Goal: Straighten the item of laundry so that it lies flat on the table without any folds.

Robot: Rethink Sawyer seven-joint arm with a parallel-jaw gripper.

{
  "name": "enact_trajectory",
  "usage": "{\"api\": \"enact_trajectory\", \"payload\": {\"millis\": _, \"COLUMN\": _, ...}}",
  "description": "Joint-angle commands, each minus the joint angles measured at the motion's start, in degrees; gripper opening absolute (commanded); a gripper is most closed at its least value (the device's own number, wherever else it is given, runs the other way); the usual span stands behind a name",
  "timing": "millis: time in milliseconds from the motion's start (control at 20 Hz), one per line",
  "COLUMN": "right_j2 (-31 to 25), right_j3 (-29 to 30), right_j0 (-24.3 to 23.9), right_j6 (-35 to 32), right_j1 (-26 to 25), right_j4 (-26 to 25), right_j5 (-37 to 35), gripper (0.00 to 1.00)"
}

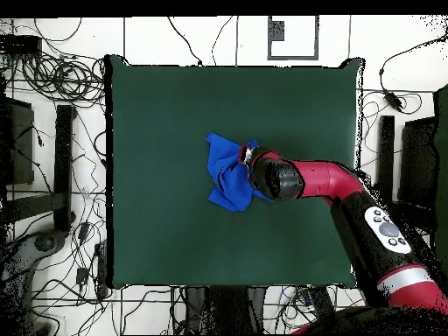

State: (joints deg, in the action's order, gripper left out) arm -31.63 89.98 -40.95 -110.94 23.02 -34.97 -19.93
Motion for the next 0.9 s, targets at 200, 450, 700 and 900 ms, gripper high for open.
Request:
{"api": "enact_trajectory", "payload": {"millis": 200, "right_j2": 0.52, "right_j3": 6.5, "right_j0": 3.04, "right_j6": 0.46, "right_j1": 4.53, "right_j4": -0.82, "right_j5": -2.75, "gripper": 0.0}}
{"api": "enact_trajectory", "payload": {"millis": 450, "right_j2": 0.71, "right_j3": 6.71, "right_j0": 3.35, "right_j6": 0.11, "right_j1": 5.01, "right_j4": -0.69, "right_j5": -2.76, "gripper": 0.0}}
{"api": "enact_trajectory", "payload": {"millis": 700, "right_j2": 0.87, "right_j3": 6.85, "right_j0": 3.49, "right_j6": -0.14, "right_j1": 5.07, "right_j4": -0.7, "right_j5": -2.44, "gripper": 0.0}}
{"api": "enact_trajectory", "payload": {"millis": 900, "right_j2": 0.83, "right_j3": 6.64, "right_j0": 3.56, "right_j6": -0.06, "right_j1": 5.15, "right_j4": -0.55, "right_j5": -2.66, "gripper": 0.0}}
